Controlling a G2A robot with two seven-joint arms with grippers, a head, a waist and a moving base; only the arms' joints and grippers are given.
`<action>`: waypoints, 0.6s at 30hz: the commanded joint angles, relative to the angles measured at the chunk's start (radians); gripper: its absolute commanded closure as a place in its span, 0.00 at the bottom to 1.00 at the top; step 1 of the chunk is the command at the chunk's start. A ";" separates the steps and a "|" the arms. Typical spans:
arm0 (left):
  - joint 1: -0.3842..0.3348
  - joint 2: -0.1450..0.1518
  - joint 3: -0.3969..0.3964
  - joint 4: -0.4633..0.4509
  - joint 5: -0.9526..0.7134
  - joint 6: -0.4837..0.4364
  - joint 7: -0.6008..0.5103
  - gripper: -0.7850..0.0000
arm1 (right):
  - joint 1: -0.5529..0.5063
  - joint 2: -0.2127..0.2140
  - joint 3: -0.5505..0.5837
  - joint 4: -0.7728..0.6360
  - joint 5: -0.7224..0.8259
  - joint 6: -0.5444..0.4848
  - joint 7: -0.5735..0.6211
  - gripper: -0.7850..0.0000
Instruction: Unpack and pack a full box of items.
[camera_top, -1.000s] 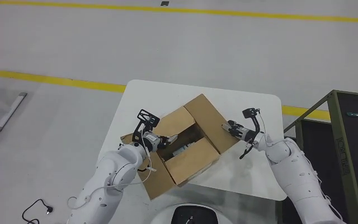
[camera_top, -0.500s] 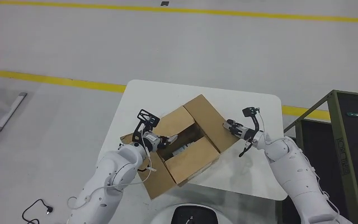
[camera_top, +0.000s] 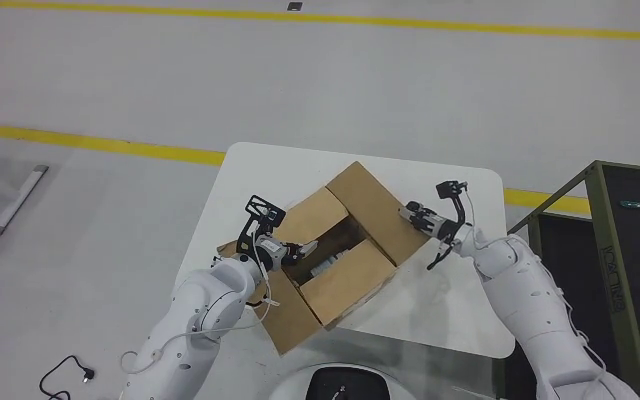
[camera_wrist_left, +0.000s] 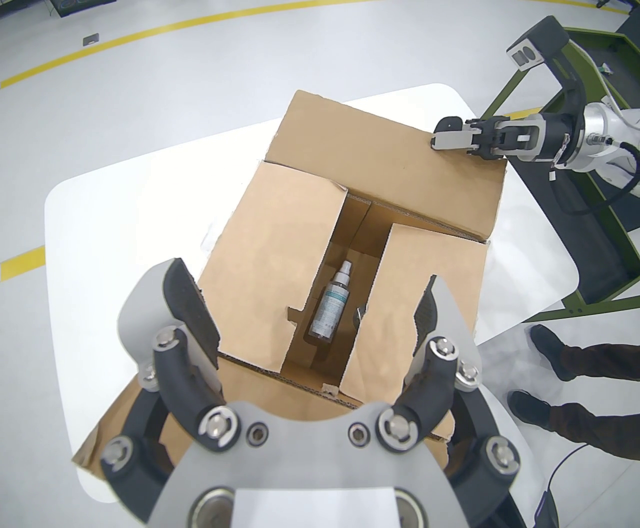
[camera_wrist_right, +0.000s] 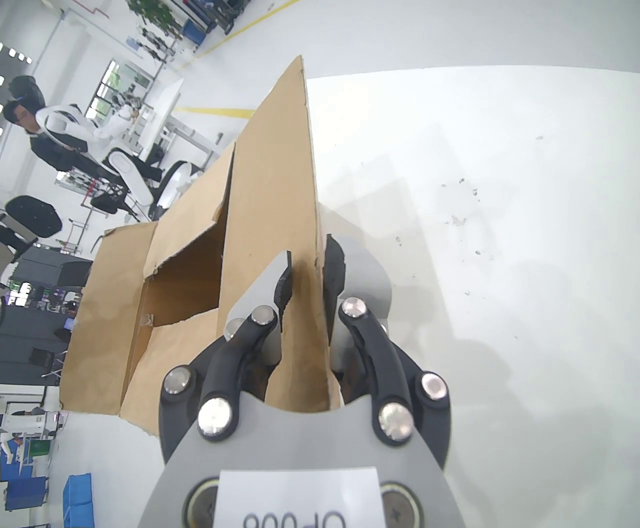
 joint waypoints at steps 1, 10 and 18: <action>0.000 0.000 0.000 0.000 0.000 0.000 0.000 0.00 | -0.013 0.004 0.013 -0.022 0.008 -0.022 -0.027 0.00; 0.000 0.000 0.000 0.000 0.000 0.000 0.000 0.00 | -0.208 0.049 0.140 -0.319 -0.066 -0.021 -0.158 0.00; 0.000 0.000 0.000 0.000 0.000 0.000 0.000 0.00 | -0.436 0.080 0.258 -0.678 -0.226 0.045 -0.250 0.87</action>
